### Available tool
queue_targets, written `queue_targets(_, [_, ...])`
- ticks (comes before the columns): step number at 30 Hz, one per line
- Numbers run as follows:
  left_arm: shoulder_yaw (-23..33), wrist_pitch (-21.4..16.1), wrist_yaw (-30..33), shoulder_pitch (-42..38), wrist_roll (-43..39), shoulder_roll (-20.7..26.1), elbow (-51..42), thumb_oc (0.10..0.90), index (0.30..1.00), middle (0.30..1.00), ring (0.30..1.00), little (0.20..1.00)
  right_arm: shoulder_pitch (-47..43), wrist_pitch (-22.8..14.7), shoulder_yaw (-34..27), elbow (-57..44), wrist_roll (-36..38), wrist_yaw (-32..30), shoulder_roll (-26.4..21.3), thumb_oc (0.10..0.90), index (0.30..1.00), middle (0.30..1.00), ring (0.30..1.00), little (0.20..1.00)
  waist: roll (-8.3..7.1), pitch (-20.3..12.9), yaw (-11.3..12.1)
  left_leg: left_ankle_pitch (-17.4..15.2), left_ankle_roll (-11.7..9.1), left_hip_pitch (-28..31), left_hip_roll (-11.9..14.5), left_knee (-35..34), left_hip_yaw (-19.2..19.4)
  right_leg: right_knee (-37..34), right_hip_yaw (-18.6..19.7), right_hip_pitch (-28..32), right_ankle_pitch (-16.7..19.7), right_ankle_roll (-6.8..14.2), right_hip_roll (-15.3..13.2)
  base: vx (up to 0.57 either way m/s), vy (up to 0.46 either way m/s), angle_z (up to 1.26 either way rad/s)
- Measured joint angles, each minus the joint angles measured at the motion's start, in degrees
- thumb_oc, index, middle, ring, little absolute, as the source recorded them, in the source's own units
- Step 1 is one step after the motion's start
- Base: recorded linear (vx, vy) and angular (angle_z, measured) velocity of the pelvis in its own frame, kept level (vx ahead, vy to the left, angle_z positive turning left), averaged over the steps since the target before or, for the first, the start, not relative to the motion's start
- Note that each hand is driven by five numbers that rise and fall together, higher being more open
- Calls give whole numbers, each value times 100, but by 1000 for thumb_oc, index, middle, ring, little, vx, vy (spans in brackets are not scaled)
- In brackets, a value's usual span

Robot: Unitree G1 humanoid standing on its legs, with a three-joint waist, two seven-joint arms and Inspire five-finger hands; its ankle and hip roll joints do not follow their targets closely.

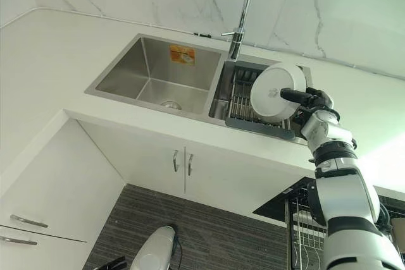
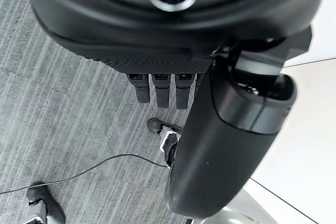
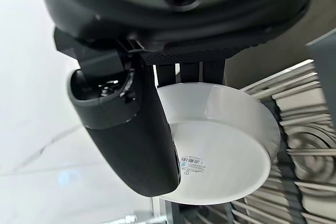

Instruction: Place the dishes in the dishwasher.

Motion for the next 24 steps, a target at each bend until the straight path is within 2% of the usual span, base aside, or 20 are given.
queue_targets(6, [2,2,4,-31,-2,0,-61,800,900,900,900,900,-42,-425,0,-15,-60,-379,-5,400,300,300,300,300,-6,2,-28,39,-7,6,13,-44,-17,5,2,-12,1,2,13,-70,-2,0])
queue_targets(9, [8,9,9,-21,-3,1,-87,800,900,900,900,900,-44,-674,-2,-350,-56,-622,-12,400,300,300,300,300,-30,25,-81,110,-21,19,93,-129,-5,11,21,-64,3,6,46,-97,-32,-5])
queue_targets(11, [12,9,8,5,-1,0,-84,800,900,900,900,900,-44,-775,-2,-938,-56,-703,-13,400,300,300,300,300,-51,58,-218,198,-14,47,130,-213,14,-5,40,-100,6,5,75,-188,12,-8])
queue_targets(13, [11,-2,1,5,-1,7,-85,800,900,900,900,900,-59,-1120,1,-1458,-56,-701,-13,400,300,300,300,300,-48,81,-301,334,-1,117,182,-294,83,8,127,-181,66,-13,126,-169,-21,-25])
queue_targets(14, [38,-7,3,-14,0,2,-76,800,900,900,900,900,-70,-1236,-3,-1794,-56,-738,-24,400,300,300,300,300,-58,93,-356,343,-35,167,288,-417,162,0,174,-232,63,-18,130,-146,-55,-37])
queue_targets(18, [157,-12,-1,-18,8,0,0,800,900,900,900,900,-48,-1595,-1,-3045,-268,-866,-46,400,300,300,300,300,-33,91,-731,468,-177,457,511,-721,376,16,481,-404,54,-42,194,-131,-64,-41])
queue_targets(21, [186,-9,16,53,39,38,118,800,900,900,900,900,159,-1701,-2,-3701,-469,-1037,-129,400,300,300,300,300,3,74,-1067,526,-225,645,682,-906,584,97,699,-532,18,-49,258,-109,-62,-45])
queue_targets(24, [172,6,50,138,59,17,164,800,900,900,900,900,645,-1720,-32,-4242,-524,-1191,-470,400,300,300,300,300,107,-13,-1385,679,-304,835,867,-1122,828,219,998,-794,4,-122,321,-89,-71,-46])
